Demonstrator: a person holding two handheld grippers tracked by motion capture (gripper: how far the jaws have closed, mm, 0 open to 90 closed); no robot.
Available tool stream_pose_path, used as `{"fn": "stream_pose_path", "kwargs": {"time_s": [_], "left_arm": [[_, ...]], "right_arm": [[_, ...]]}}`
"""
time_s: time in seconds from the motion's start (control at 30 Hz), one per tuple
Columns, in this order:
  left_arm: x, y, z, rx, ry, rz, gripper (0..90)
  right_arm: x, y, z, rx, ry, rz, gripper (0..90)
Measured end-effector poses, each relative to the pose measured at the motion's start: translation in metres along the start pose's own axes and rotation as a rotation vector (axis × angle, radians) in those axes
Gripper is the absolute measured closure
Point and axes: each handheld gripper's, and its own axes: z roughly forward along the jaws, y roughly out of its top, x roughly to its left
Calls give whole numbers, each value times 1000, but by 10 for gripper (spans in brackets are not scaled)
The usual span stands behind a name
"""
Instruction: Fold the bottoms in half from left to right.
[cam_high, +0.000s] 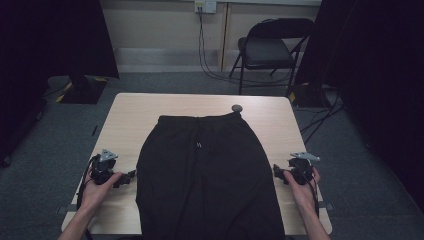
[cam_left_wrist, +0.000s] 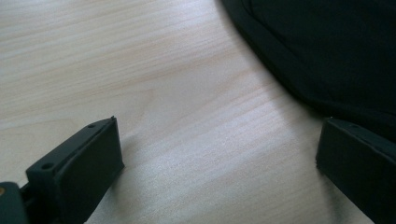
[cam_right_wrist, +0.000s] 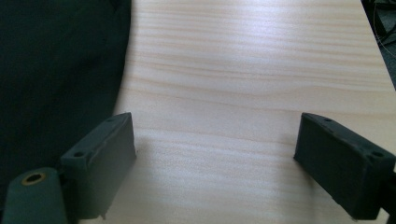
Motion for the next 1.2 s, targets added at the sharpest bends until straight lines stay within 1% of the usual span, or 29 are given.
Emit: {"fn": "stream_pose_path", "kwargs": {"time_s": [0.1, 0.17, 0.23, 0.3, 0.33, 0.4, 0.43, 0.47, 0.5, 0.53, 0.57, 0.6, 0.63, 0.67, 0.7, 0.73, 0.77, 0.8, 0.83, 0.87, 0.9, 0.93, 0.97, 1.0, 1.07, 1.1, 1.13, 1.17, 1.2], "left_arm": [[0, 0, 0, 3, 5, -1, 0], [0, 2, -1, 18, 7, -8, 5], [-1, 3, -3, 19, 17, -20, 56], [-1, 3, -6, 11, 29, -36, 139], [-1, 3, -8, 21, 32, -33, 187], [-1, 3, -9, 27, 36, -35, 180], [0, 3, -12, 38, 40, -28, 203], [0, 3, -15, 28, 34, -33, 227], [0, 3, -15, 28, 34, -33, 236], [-1, 3, -18, 20, 31, -34, 236], [-2, 3, -23, -21, 8, -37, 236], [-4, 5, -26, -37, 7, -28, 237], [-6, 8, -30, -58, -5, -31, 240], [-8, 10, -34, -80, -33, -20, 240], [-10, 13, -37, -93, -51, -16, 253], [-12, 16, -39, -98, -60, -7, 260], [-16, 19, -41, -97, -74, -3, 263], [-16, 19, -41, -97, -74, -3, 277], [-20, 23, -43, -93, -102, 1, 306], [-27, 30, -44, -86, -129, 18, 336], [-30, 34, -44, -89, -145, 33, 356], [-34, 40, -43, -98, -168, 39, 377], [-36, 43, -41, -98, -172, 43, 389], [-39, 47, -39, -92, -176, 57, 393], [-46, 54, -30, -75, -202, 67, 417], [-51, 57, -22, -55, -229, 75, 421], [-54, 58, -17, -31, -239, 97, 433], [-58, 58, -11, -23, -231, 121, 454], [-61, 57, -6, -24, -236, 126, 464]], "right_arm": [[0, 0, 0, 0, 3, -2, 114], [-1, 1, 0, 2, 10, -7, 119], [-1, 1, -1, 3, 16, -5, 144], [0, 1, -2, 6, 18, -13, 169], [0, 2, -3, 6, 27, -14, 182], [2, 3, -6, -1, 30, -16, 179], [8, 8, -13, -45, 18, -51, 181], [11, 10, -16, -64, 17, -62, 181], [15, 12, -21, -78, 33, -65, 183], [18, 13, -25, -80, 64, -61, 183], [23, 13, -28, -88, 92, -65, 184], [26, 13, -30, -85, 106, -77, 187], [32, 14, -34, -83, 118, -96, 194], [39, 16, -40, -102, 144, -113, 221], [44, 17, -45, -110, 163, -120, 238], [49, 19, -50, -122, 194, -125, 240], [54, 21, -53, -130, 210, -134, 257], [54, 21, -53, -130, 210, -134, 257], [71, 26, -64, -155, 256, -176, 285], [79, 28, -69, -166, 275, -196, 303], [85, 30, -72, -171, 291, -209, 310], [94, 32, -76, -177, 319, -232, 314], [107, 35, -80, -185, 341, -266, 330], [114, 36, -81, -184, 351, -286, 336], [134, 40, -82, -174, 398, -322, 348], [144, 42, -81, -175, 416, -340, 353], [157, 43, -77, -160, 440, -357, 347], [165, 43, -74, -151, 450, -368, 343], [177, 42, -70, -134, 461, -395, 345]]}}
